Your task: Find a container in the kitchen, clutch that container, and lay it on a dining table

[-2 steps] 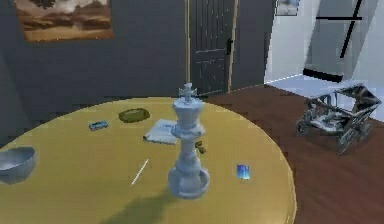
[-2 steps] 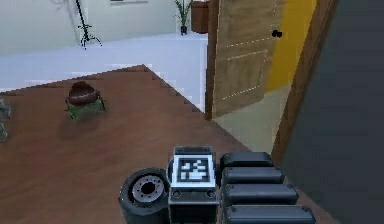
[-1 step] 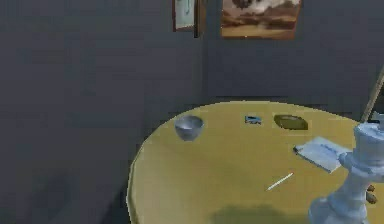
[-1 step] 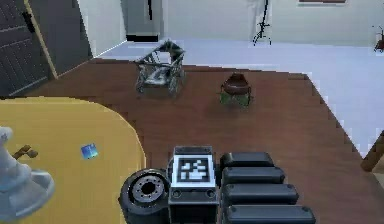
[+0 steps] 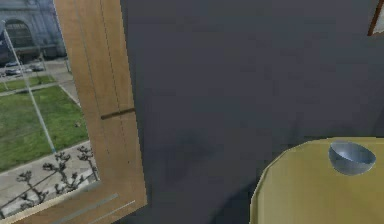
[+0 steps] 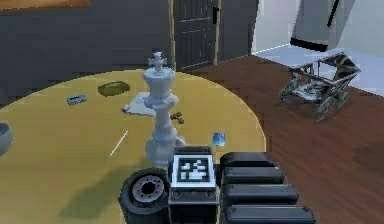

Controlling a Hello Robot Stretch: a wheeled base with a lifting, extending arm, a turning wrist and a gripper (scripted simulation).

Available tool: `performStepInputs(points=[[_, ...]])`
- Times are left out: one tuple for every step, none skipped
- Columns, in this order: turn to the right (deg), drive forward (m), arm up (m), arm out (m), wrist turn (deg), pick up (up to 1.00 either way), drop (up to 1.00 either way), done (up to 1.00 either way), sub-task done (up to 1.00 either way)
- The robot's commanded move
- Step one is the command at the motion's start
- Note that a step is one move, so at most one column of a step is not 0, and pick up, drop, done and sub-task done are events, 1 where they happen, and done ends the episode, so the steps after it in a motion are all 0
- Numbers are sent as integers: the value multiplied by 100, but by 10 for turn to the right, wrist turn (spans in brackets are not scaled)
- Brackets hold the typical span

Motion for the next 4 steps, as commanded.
performStepInputs(points=[[0,0,0,48,0,0,0,0,0],[0,0,0,0,390,0,0,0,0],[0,0,-26,0,0,0,0,0,0],[0,0,0,0,0,0,100,0,0]])
